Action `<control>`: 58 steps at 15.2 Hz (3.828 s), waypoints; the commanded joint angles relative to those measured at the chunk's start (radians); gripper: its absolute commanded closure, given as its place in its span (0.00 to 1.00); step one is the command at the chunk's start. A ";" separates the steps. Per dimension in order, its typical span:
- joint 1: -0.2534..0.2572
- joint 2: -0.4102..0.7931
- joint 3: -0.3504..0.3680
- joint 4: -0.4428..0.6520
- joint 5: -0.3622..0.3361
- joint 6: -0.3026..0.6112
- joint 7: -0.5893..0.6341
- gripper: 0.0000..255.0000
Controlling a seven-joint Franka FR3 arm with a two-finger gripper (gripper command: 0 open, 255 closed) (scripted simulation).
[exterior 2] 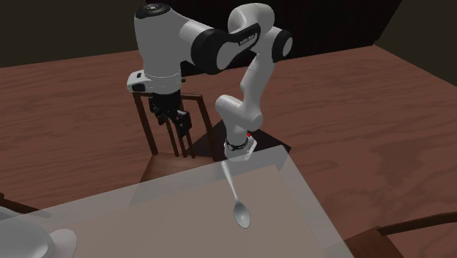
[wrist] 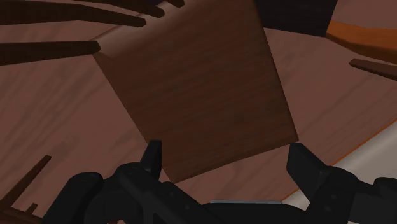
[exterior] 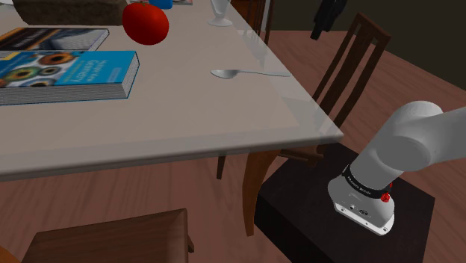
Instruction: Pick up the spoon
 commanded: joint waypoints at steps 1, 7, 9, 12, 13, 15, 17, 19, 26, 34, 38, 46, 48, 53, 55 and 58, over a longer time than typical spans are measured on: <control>0.000 0.000 0.000 0.000 0.000 0.000 0.000 0.00; 0.085 0.147 0.118 0.137 0.014 -0.075 -0.018 0.00; 0.110 0.196 0.158 0.184 0.015 -0.102 -0.024 0.00; 0.147 0.270 0.218 0.254 0.015 -0.144 -0.031 0.00; 0.158 0.295 0.238 0.278 0.014 -0.158 -0.033 0.00; 0.182 0.345 0.279 0.326 0.011 -0.187 -0.037 0.00; 0.205 0.396 0.320 0.375 0.006 -0.217 -0.039 0.00; 0.228 0.447 0.362 0.424 0.000 -0.248 -0.040 0.00; 0.258 0.490 0.407 0.410 -0.004 -0.228 -0.037 0.00; 0.261 0.477 0.408 0.349 0.001 -0.180 -0.032 1.00; 0.261 0.477 0.408 0.349 0.001 -0.180 -0.032 1.00; 0.257 0.495 0.407 0.434 -0.006 -0.248 -0.038 1.00; 0.255 0.503 0.408 0.469 -0.009 -0.275 -0.039 1.00; 0.253 0.527 0.411 0.561 -0.018 -0.345 -0.042 1.00; 0.252 0.539 0.413 0.601 -0.022 -0.373 -0.042 1.00; 0.251 0.546 0.414 0.624 -0.024 -0.390 -0.042 1.00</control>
